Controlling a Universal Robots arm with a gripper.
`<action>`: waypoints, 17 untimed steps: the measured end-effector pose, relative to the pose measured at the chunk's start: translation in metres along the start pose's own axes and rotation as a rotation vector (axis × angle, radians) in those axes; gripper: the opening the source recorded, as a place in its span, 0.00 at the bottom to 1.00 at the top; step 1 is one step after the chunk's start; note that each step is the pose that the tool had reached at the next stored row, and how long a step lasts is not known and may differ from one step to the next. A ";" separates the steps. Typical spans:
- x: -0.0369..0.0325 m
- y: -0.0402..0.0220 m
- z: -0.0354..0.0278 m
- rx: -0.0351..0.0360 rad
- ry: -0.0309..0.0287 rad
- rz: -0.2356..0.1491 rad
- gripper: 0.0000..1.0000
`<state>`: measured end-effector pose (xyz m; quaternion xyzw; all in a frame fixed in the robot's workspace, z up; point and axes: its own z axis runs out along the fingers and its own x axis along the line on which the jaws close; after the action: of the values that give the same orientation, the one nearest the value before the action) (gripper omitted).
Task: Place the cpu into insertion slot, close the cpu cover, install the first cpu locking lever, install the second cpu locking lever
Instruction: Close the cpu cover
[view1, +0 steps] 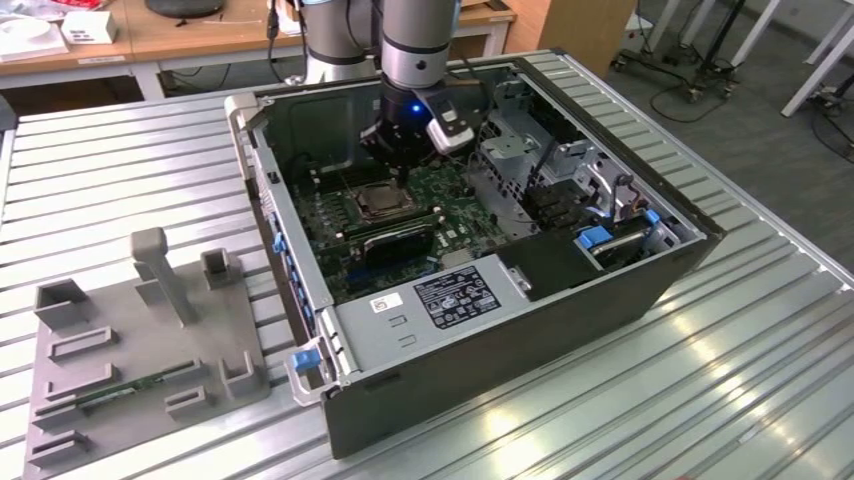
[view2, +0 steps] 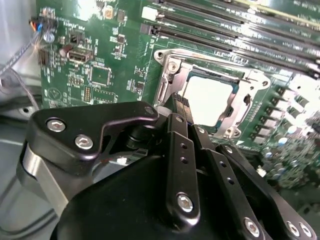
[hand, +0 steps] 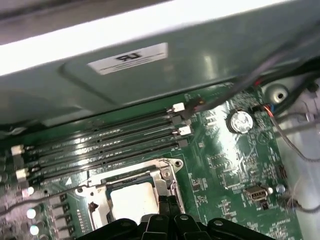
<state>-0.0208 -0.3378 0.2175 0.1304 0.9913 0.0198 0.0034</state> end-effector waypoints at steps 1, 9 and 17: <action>0.0002 -0.0001 0.0000 0.0004 0.0004 -0.014 0.11; 0.0107 -0.0026 0.0021 0.0024 0.0014 -0.051 0.11; 0.0134 -0.0035 0.0067 0.0023 0.0057 -0.162 0.11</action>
<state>-0.0345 -0.3374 0.2107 0.0497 0.9986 0.0187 0.0020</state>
